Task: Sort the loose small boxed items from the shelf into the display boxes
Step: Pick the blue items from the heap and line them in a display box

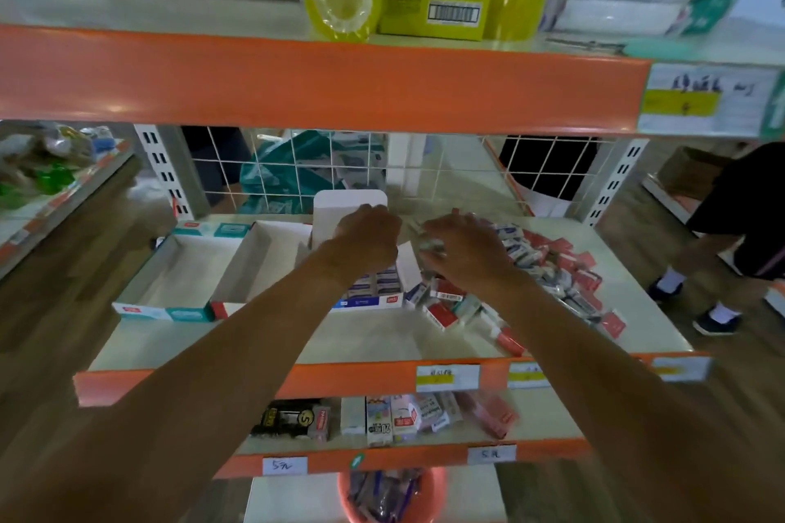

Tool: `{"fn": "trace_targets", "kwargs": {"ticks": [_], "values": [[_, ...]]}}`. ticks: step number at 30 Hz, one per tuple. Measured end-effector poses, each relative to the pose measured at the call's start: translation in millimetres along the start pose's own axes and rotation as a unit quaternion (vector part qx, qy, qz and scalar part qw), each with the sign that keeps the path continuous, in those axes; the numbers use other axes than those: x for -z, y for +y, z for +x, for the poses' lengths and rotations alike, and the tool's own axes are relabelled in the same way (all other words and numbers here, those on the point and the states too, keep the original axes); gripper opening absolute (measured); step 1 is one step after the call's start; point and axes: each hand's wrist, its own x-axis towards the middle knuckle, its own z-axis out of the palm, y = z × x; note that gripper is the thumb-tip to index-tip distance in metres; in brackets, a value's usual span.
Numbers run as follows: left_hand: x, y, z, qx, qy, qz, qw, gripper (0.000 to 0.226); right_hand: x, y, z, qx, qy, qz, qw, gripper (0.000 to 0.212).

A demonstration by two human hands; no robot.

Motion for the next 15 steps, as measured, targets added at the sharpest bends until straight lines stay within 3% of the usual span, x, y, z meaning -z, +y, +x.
{"fn": "trace_targets", "kwargs": {"ticks": [7, 15], "values": [[-7, 53, 20, -0.027, 0.007, -0.005, 1.000, 0.026, 7, 61, -25, -0.074, -0.015, -0.020, 0.997, 0.047], [-18, 102, 33, -0.107, 0.019, -0.007, 0.994, 0.042, 20, 104, -55, -0.106, -0.044, -0.033, 0.993, 0.051]]}}
